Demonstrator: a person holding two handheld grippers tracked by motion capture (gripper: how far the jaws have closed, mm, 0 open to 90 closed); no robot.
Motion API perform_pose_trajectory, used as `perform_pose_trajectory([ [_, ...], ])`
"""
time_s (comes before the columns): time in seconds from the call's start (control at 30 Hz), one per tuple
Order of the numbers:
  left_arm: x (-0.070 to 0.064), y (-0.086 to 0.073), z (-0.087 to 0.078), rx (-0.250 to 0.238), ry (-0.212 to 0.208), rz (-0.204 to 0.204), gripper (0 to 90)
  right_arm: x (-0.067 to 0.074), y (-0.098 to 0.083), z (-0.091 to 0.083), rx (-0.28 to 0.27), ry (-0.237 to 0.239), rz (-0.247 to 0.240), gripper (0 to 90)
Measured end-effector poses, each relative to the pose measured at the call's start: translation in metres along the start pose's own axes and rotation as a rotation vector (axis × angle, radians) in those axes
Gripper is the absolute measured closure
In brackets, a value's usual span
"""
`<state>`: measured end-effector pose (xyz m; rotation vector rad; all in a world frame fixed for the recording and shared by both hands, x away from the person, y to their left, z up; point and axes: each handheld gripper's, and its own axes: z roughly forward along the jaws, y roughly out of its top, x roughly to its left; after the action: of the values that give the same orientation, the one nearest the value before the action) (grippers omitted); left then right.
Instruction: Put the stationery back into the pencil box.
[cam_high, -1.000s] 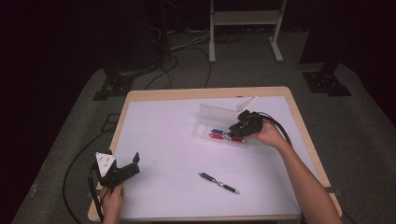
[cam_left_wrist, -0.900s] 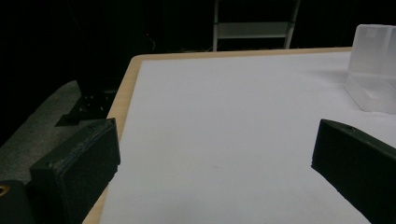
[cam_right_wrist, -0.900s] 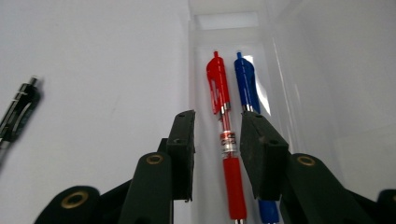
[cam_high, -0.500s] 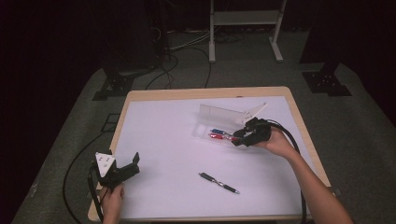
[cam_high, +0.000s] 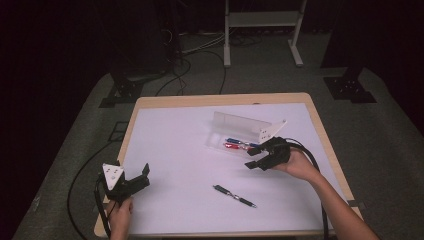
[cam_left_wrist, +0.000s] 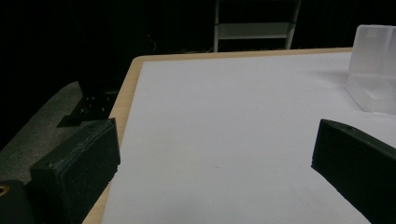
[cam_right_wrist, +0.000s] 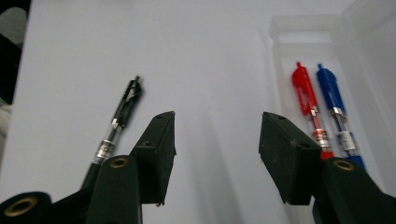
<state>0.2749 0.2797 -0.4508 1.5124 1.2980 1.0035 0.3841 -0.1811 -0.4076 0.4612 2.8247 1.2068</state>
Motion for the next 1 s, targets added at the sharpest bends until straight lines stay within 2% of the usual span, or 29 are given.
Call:
perform_pose_trajectory([
  [0.1, 0.0, 0.0, 0.0, 0.002, 0.001, 0.002, 0.3, 0.004, -0.001, 0.0, 0.0, -0.004, -0.007, 43.7],
  [0.13, 0.0, 0.0, 0.0, 0.003, 0.002, 0.003, 0.4, 0.009, -0.002, 0.001, -0.006, 0.013, -0.007, 43.0],
  [0.23, -0.001, 0.0, 0.0, 0.005, 0.007, 0.005, 0.4, 0.014, -0.003, 0.001, -0.004, 0.013, -0.008, 41.8],
  [0.43, -0.002, 0.001, -0.001, 0.003, 0.006, 0.011, 0.4, 0.027, -0.008, 0.006, -0.015, 0.044, -0.006, 40.2],
  [0.6, -0.001, 0.001, -0.001, 0.001, 0.007, 0.007, 0.4, 0.046, -0.012, 0.013, -0.004, 0.066, -0.014, 40.4],
  [1.0, -0.002, 0.001, -0.001, 0.004, 0.01, 0.007, 0.4, 0.067, -0.015, 0.023, -0.008, 0.074, -0.02, 43.2],
])
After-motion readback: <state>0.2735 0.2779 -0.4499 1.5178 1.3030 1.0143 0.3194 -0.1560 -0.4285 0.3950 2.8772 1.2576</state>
